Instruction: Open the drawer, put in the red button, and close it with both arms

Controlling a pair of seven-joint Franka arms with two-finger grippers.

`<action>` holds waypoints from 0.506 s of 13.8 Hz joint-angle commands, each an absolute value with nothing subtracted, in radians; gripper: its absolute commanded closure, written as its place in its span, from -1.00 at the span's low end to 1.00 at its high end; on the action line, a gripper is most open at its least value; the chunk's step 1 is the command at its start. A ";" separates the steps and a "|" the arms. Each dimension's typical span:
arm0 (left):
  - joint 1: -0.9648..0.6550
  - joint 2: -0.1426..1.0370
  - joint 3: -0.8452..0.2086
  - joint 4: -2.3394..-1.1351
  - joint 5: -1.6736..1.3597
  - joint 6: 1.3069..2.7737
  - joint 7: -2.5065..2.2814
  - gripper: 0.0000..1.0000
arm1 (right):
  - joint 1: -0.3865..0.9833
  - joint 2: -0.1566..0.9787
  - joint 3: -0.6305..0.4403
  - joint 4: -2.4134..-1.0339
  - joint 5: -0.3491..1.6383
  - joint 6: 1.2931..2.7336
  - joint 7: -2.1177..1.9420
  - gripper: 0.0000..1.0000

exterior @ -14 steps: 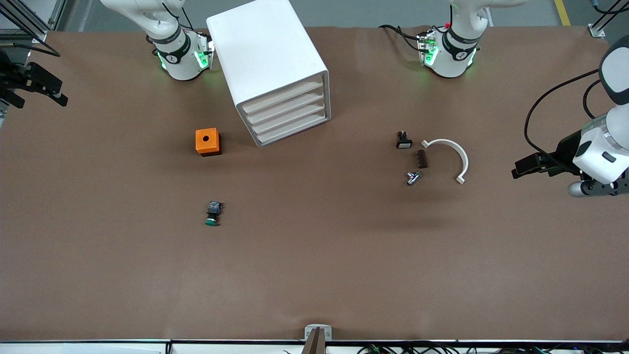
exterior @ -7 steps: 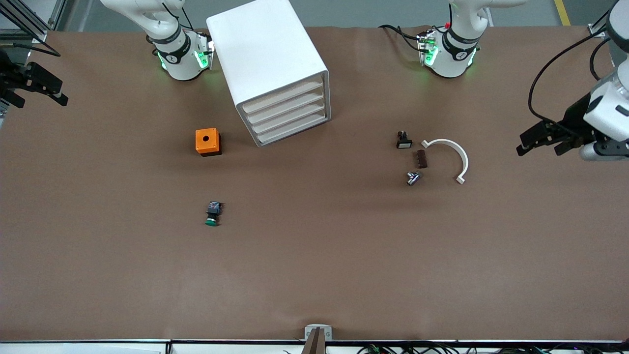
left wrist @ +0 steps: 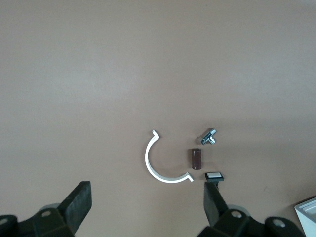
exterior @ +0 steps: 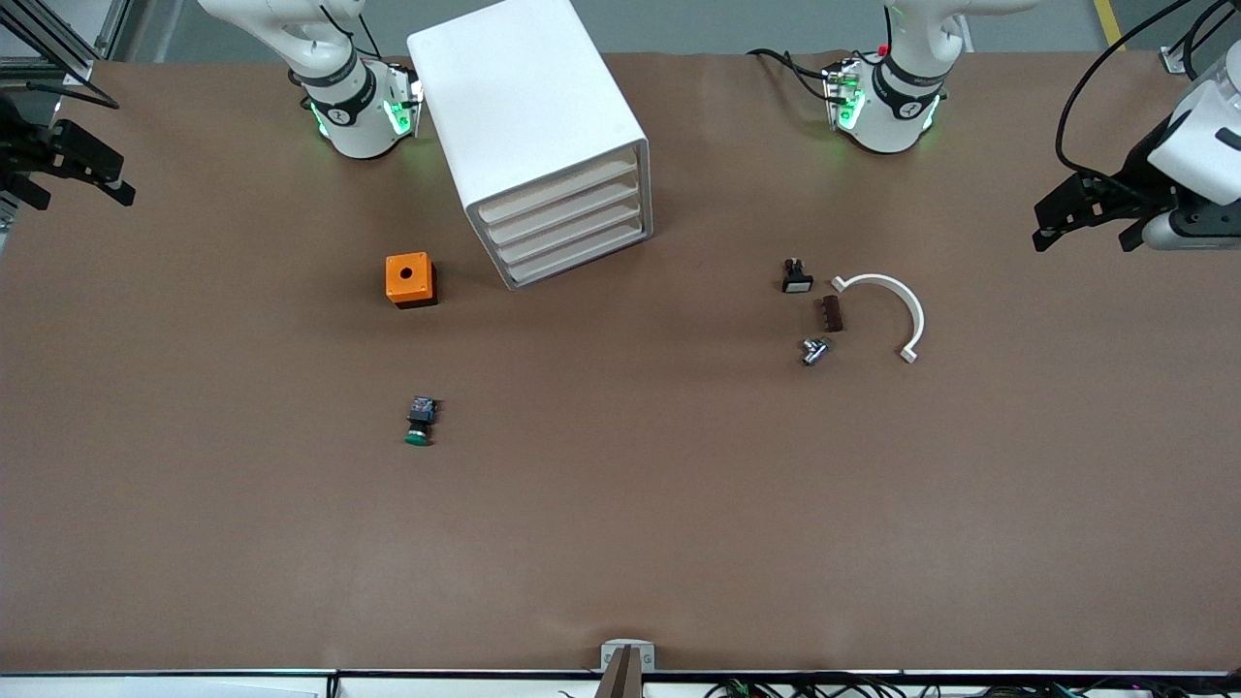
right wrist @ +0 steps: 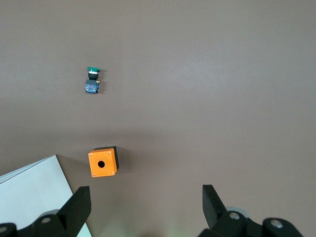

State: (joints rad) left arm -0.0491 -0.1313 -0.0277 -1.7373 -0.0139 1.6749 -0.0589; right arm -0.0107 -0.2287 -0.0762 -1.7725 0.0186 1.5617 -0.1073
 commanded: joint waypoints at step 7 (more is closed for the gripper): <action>-0.034 -0.123 -0.040 -1.669 -0.003 1.637 -0.055 -0.99 | -0.020 -0.247 -0.069 -1.778 0.043 1.540 -0.015 -1.00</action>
State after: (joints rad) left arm -0.0489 -0.1307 -0.0277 -1.6965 -0.0138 1.6659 -0.0589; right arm -0.0109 -0.2288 -0.0761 -1.7725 0.0279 1.5473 -0.0476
